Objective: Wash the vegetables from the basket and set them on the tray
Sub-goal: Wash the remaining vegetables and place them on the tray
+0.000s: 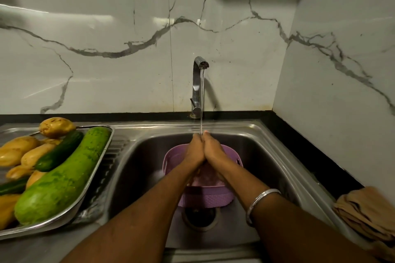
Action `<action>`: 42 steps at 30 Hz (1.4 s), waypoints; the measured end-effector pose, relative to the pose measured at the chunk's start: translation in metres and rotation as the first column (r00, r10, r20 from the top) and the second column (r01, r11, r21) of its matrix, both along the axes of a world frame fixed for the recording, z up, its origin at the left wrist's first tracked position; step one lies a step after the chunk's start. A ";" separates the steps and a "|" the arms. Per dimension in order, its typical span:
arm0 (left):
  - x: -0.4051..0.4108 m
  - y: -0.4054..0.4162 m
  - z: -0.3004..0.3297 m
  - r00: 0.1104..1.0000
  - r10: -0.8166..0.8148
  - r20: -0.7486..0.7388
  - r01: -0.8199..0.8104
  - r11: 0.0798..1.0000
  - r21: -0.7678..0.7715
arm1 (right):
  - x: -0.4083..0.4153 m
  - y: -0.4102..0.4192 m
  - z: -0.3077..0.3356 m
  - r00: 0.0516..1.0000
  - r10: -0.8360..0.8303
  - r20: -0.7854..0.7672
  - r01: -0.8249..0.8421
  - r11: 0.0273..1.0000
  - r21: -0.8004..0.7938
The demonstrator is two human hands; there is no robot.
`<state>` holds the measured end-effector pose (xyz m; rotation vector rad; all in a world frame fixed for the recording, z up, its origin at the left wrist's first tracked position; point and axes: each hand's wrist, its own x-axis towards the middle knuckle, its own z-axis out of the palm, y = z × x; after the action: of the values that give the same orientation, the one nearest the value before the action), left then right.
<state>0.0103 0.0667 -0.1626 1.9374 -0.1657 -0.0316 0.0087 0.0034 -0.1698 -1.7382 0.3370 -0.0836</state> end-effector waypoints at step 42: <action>-0.002 0.007 0.009 0.938 -0.198 -0.285 0.024 0.856 -0.516 | -0.018 -0.008 0.006 0.979 -0.137 -0.154 0.162 0.974 0.161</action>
<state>0.0084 0.0738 -0.1531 1.3655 -0.0542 -0.3575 -0.0096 -0.0043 -0.1642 -1.5482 0.5644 -0.0386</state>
